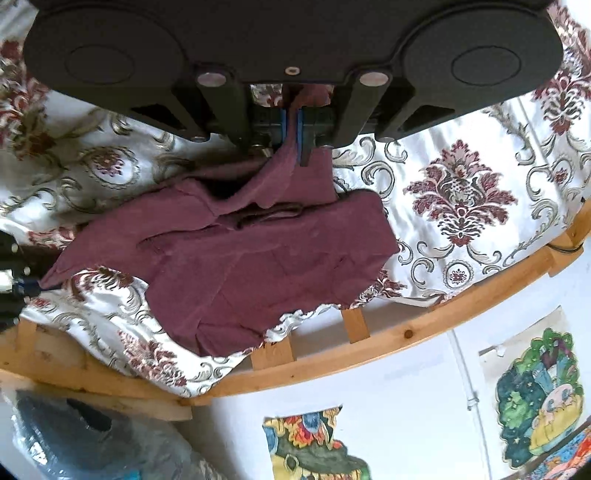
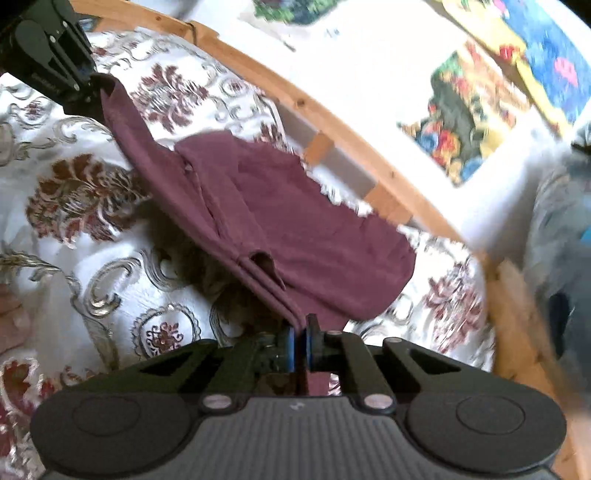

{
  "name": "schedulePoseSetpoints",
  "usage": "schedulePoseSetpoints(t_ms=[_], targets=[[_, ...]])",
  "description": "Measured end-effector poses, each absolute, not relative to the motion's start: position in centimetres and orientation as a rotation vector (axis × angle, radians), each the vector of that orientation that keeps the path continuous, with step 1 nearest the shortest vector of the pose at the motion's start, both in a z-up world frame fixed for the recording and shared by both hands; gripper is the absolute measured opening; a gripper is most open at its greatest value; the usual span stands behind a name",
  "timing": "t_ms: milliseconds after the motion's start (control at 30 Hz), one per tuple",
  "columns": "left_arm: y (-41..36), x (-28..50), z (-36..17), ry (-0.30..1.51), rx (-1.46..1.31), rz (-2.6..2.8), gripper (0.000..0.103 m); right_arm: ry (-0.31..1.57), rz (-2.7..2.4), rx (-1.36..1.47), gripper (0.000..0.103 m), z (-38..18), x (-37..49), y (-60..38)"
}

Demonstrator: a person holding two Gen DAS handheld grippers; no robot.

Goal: Fold small clothes
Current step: 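Lift the hem with both grippers and fold it toward the collar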

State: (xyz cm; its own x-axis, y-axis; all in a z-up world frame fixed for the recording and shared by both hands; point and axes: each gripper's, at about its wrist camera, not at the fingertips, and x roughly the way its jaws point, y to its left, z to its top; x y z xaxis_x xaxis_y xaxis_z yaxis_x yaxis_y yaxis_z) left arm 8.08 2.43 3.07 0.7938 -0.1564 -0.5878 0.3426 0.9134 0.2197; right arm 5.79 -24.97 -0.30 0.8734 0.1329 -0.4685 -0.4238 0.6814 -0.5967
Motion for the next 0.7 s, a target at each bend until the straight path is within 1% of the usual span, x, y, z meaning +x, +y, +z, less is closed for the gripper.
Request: schedulePoseSetpoints(t_ms=[167,400,533,700], targets=[[4.0,5.2,5.4,0.611,0.314,-0.289,0.004,0.361,0.358,-0.866,0.007,2.4,1.6,-24.1],[4.7,1.5,10.6,0.6,0.391,-0.412,0.004,0.39,0.416,-0.8,0.007,6.1,-4.1,-25.4],[3.8,2.3,12.2,0.582,0.433,-0.438,0.004,0.364,0.372,-0.776,0.007,7.4,-3.7,-25.7],[2.9,7.0,12.9,0.592,0.444,-0.391,0.005,0.315,0.293,-0.763,0.007,7.2,1.5,-25.1]])
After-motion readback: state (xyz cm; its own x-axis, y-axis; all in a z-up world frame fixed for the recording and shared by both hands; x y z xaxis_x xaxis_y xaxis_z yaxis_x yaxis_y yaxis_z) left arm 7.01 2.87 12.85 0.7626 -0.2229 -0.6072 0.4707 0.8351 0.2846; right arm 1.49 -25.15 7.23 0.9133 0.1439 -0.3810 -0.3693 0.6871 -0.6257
